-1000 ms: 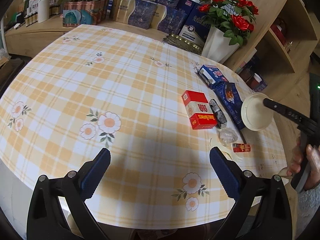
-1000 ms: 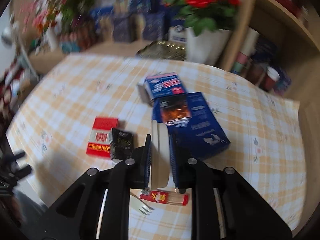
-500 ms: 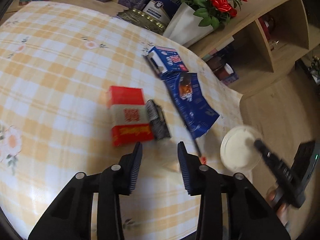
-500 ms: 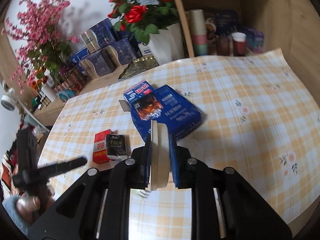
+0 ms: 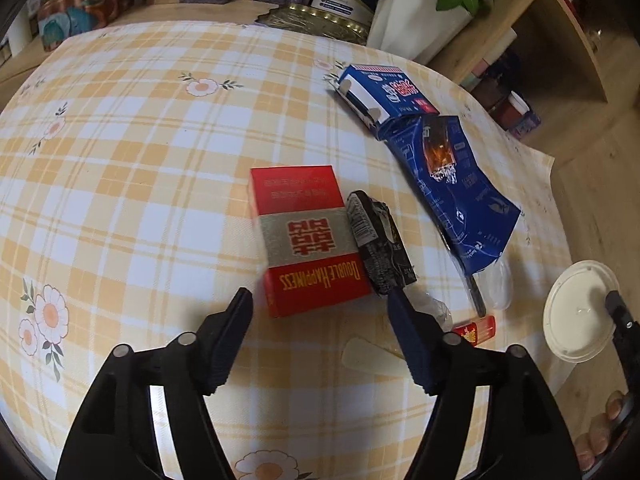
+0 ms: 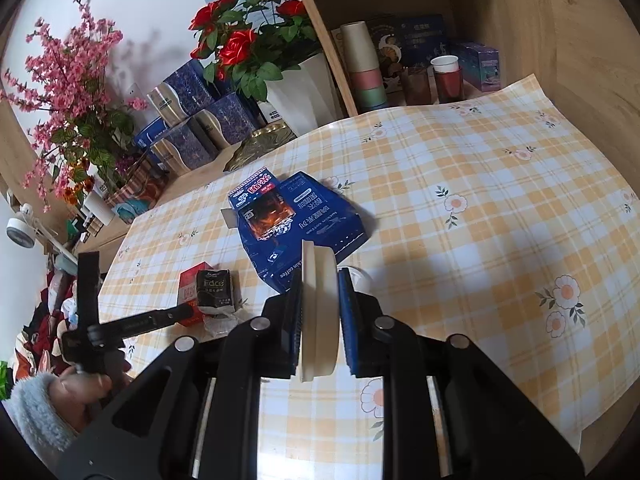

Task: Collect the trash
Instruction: 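Grasp the red Double Happiness cigarette box with the left gripper while the right gripper holds the tub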

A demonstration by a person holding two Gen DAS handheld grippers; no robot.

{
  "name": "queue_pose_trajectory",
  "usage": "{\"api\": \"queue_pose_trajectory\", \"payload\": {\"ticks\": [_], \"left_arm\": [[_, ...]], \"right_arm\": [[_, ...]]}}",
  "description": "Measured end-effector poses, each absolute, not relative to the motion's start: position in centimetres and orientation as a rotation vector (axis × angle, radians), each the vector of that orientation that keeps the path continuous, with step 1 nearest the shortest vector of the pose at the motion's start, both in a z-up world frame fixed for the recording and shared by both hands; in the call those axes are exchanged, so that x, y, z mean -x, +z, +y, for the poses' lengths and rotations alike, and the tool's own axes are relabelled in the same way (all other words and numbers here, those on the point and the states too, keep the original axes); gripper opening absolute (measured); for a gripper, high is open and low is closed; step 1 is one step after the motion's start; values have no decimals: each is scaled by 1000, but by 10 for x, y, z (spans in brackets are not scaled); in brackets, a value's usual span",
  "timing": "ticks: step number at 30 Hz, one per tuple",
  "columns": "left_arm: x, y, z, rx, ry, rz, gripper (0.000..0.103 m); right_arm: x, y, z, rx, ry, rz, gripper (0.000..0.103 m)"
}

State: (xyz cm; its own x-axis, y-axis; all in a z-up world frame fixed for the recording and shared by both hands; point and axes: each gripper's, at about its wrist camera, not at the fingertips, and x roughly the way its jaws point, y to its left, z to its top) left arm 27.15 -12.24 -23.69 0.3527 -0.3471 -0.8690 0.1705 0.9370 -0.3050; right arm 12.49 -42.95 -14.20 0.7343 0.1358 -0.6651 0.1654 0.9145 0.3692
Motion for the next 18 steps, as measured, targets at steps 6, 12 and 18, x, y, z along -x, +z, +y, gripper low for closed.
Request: {"api": "queue_pose_trajectory", "payload": {"ticks": [6, 12, 18], "left_arm": [[-277, -244, -141, 58, -297, 1146, 69], [-296, -250, -142, 47, -222, 1128, 71], [-307, -247, -133, 87, -234, 1122, 61]], "right_arm": [[-117, -144, -436, -434, -29, 741, 20], [-110, -149, -443, -461, -33, 745, 20], [-103, -152, -437, -461, -22, 749, 20]]}}
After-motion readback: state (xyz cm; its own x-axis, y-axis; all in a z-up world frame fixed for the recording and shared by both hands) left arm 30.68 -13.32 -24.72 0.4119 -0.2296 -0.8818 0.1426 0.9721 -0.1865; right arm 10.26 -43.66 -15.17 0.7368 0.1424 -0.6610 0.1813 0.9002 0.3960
